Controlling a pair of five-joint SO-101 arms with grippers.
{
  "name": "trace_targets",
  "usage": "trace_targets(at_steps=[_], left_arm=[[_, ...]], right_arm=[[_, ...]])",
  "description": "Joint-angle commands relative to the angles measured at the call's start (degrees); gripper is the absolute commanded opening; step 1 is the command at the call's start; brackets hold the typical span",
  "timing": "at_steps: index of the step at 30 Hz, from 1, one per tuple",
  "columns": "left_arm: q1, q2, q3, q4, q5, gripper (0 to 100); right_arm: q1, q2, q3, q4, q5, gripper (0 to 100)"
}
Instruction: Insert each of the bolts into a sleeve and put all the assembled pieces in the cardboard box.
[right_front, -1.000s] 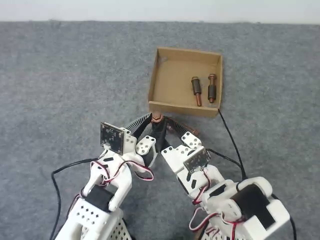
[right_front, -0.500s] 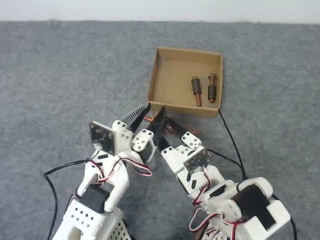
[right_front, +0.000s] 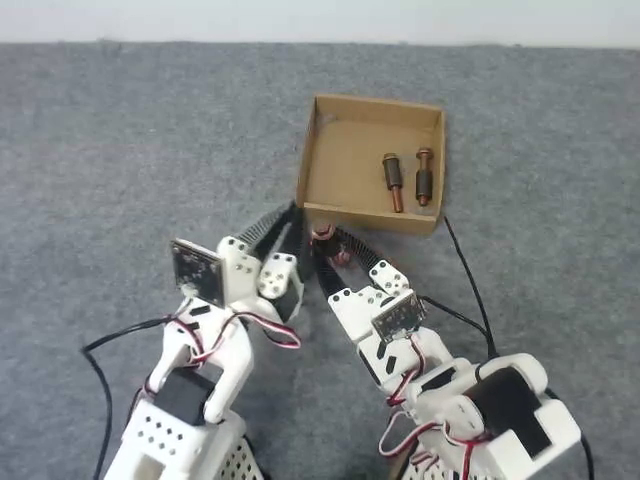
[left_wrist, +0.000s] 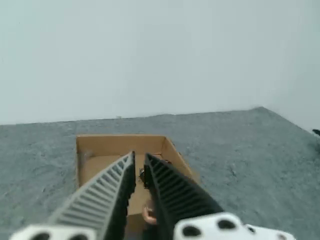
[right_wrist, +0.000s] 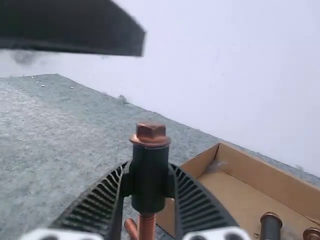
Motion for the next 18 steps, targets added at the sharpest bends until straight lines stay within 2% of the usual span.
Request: trace_targets(at_steps=[1, 6, 11, 18], left_arm=[[-5.8, -0.9, -0.7, 0.1, -0.2, 1], [-14.6, -0.9, 4.3, 0.1, -0.2, 1], [-19.1, -0.9, 10.7, 0.1, 0.0, 1], [-23.8, -0.9, 10.7, 14.2, -0.2, 1]], right_arm=[[0.9, -3.7, 0.9, -1.4, -0.3, 0.6], [0.9, -3.7, 0.9, -1.4, -0.3, 0.6], [0.9, -3.7, 0.9, -1.4, -0.3, 0.6], [6.0, -3.8, -0.2, -5.9, -0.4, 0.6]])
